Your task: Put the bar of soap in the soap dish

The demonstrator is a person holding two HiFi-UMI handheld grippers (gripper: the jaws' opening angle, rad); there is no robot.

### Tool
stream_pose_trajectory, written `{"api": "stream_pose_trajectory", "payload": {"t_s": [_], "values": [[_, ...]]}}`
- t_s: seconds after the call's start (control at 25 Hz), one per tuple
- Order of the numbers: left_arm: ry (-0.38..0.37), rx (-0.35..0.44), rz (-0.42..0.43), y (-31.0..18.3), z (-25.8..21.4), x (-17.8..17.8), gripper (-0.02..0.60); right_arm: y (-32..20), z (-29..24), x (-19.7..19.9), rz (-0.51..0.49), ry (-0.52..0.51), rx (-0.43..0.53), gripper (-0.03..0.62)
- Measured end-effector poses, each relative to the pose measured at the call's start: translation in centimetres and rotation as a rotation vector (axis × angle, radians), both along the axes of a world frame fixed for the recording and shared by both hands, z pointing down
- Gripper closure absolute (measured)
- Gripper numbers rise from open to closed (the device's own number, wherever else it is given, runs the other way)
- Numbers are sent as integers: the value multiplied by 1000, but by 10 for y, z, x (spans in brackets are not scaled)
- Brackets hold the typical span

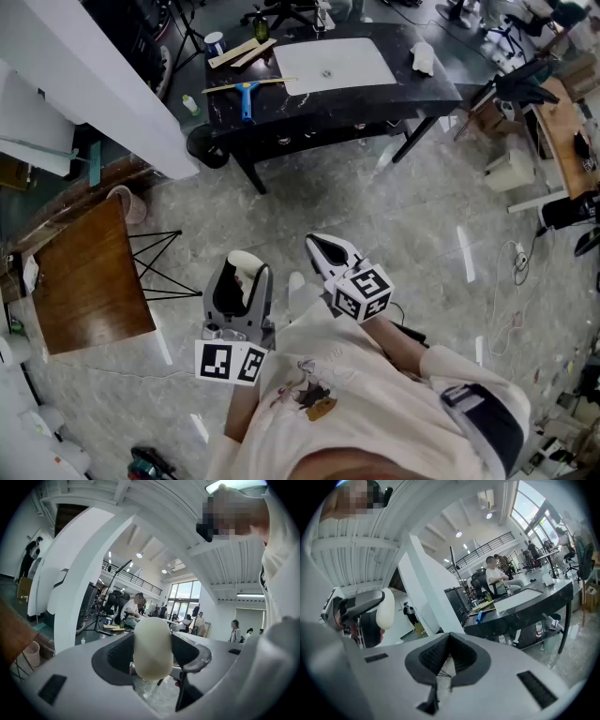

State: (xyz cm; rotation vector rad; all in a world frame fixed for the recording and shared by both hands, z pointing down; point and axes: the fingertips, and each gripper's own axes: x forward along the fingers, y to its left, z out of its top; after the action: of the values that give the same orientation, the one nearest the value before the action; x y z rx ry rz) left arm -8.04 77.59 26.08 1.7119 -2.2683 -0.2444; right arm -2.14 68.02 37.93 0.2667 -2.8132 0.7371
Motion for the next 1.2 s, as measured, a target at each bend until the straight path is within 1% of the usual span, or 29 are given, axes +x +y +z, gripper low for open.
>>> {"api": "stream_pose_trajectory", "payload": {"t_s": [0.12, 0.24, 0.36, 0.56, 0.72, 0.84, 0.92, 1.04, 1.2], "values": [[7, 9, 17, -12, 10, -18, 322, -18, -8, -19, 30, -15, 33, 588], [45, -11, 60, -23, 25, -27, 321, -29, -16, -22, 82, -28, 39, 588], [77, -33, 136, -39, 37, -27, 322, -38, -11, -17, 147, -18, 41, 588], [80, -57, 285, -63, 47, -21, 322, -48, 5, -6, 274, 12, 24, 588], [82, -46, 366, -86, 41, -11, 322, -60, -5, 3, 320, 4, 34, 588], [72, -38, 384, -98, 38, -7, 322, -71, -8, 6, 340, -61, -17, 586], [73, -34, 380, -102, 40, -5, 322, -77, -8, 10, 342, -87, -16, 586], [90, -44, 375, -114, 51, -6, 322, -90, 0, 13, 338, -80, 6, 586], [104, -70, 396, -141, 53, -10, 322, -111, 3, 19, 366, -64, -15, 586]]}}
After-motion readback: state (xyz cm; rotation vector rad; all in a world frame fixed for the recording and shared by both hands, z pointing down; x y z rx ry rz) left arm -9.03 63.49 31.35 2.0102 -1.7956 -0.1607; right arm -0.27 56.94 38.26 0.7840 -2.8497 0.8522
